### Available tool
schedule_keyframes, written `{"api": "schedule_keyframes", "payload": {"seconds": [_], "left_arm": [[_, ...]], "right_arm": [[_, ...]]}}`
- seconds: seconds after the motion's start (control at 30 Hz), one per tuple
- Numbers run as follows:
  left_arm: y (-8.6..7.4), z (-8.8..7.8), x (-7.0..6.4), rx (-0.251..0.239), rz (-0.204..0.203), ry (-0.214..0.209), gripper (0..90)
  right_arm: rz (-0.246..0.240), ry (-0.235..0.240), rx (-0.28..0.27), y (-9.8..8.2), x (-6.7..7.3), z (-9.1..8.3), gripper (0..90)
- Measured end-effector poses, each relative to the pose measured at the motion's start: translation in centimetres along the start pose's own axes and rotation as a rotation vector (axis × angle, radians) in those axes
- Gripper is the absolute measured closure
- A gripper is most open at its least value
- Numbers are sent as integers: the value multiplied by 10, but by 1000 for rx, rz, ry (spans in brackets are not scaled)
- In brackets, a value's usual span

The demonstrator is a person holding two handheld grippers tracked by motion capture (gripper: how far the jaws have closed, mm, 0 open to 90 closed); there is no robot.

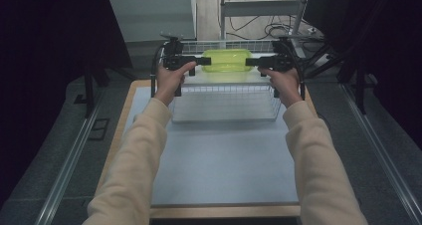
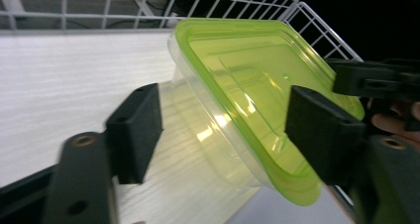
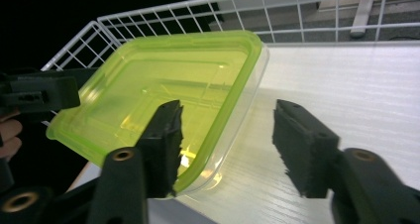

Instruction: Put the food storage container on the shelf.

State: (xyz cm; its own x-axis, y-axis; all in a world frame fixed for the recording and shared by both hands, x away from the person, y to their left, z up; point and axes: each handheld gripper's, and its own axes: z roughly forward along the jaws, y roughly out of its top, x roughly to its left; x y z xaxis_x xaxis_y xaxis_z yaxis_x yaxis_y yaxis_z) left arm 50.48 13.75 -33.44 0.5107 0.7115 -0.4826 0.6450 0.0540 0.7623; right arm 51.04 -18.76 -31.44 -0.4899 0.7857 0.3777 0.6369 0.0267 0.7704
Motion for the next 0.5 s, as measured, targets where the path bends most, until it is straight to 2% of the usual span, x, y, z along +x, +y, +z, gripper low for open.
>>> {"api": "schedule_keyframes", "payload": {"seconds": [0.13,0.17,0.27,0.33,0.4,0.5], "left_arm": [[0,-5,-3,-11,24,-5,210],[0,-9,-7,-16,40,11,203],[-1,-14,-9,-22,57,23,200],[-3,-21,-13,-32,62,13,198],[-5,-28,-18,-35,96,19,197],[-9,-37,-23,-41,116,7,197]], "right_arm": [[-14,10,-41,1,2,-7,388],[-23,21,-58,0,4,-11,375],[-34,26,-73,-1,5,-14,363],[-46,36,-83,-3,6,-18,352],[-60,45,-97,-5,7,-22,348],[-80,63,-103,-9,9,-29,342]]}}
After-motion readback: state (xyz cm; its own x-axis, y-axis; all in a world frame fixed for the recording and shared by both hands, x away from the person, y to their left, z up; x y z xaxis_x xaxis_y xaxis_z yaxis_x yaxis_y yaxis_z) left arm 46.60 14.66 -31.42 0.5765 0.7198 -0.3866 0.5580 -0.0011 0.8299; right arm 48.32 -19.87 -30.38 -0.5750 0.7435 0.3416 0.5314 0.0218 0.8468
